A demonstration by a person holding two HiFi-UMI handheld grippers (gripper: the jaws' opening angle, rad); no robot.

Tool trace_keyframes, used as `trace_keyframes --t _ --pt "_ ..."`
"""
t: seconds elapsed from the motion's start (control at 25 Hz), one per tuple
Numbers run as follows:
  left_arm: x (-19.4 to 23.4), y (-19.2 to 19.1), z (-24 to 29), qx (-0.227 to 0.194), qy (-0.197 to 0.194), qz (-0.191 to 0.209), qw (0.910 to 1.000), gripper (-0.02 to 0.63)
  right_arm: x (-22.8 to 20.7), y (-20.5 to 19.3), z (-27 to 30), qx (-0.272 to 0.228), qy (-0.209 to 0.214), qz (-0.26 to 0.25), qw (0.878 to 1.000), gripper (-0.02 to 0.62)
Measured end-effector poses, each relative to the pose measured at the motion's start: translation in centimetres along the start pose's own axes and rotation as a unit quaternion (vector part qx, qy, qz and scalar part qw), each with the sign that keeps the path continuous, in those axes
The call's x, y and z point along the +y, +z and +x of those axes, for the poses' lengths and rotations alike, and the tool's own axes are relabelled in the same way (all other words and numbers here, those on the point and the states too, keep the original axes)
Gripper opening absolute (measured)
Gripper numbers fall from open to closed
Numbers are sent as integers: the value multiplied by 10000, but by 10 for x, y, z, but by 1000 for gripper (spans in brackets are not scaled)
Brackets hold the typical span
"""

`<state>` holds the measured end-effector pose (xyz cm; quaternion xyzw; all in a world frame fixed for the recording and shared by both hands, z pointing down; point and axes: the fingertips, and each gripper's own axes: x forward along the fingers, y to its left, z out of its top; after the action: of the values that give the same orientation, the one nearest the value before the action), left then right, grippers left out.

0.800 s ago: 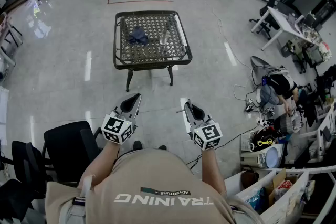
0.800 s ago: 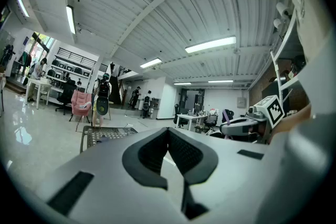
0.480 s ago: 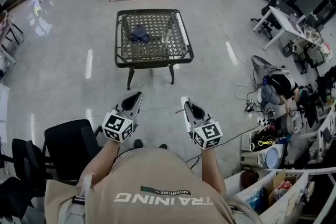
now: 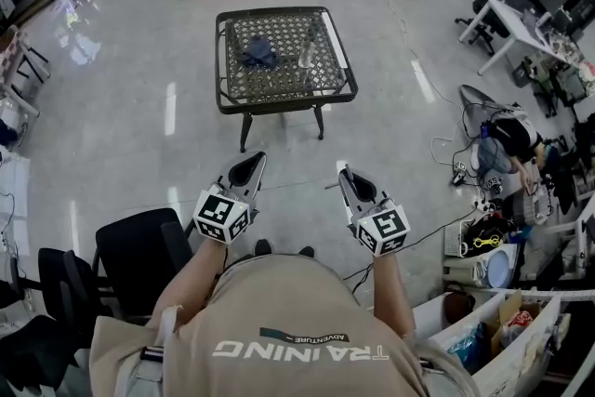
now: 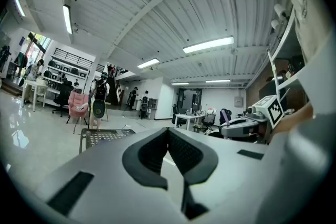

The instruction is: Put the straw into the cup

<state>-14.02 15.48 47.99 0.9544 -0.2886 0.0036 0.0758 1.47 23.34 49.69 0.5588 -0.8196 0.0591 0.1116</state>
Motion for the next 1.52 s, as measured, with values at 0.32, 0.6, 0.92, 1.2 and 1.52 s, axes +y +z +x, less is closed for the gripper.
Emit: trace_keyframes --t 0.32,0.6,0.92,1.2,1.52 --pt "24 12 3 -16 -160 57 9999 15 0 12 17 -13 -238 91 9997 28" --pt "47 10 10 81 -324 59 9994 15 5 15 35 19 -362 191 9992 28" --pt "71 2 40 166 -144 -60 9997 15 -17 9 70 113 -145 276 9994 28" --pt "92 3 88 181 80 -26 9998 15 -70 15 111 17 140 174 9997 28" --pt "95 24 164 24 315 125 9994 15 -150 34 138 -87 422 -71 9990 28"
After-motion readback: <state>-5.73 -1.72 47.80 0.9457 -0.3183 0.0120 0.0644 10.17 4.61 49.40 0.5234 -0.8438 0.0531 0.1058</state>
